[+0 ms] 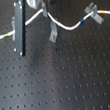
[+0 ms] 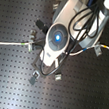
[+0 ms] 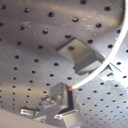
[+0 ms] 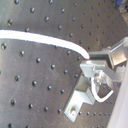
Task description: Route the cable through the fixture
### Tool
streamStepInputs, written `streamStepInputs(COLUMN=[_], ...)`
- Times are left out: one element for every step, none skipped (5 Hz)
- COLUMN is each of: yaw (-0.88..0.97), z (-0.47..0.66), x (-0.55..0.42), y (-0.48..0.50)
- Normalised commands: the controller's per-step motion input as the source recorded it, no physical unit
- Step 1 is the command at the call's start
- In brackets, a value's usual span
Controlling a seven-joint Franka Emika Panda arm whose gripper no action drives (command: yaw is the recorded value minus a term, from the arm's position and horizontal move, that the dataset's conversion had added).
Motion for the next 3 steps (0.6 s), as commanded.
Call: streamStepInputs(yaw=[0.08,0.0,0.0], z=[0.25,0.43,0.46], x=[0.048,-0.15,-0.245], y=[0.083,0.023,0.062])
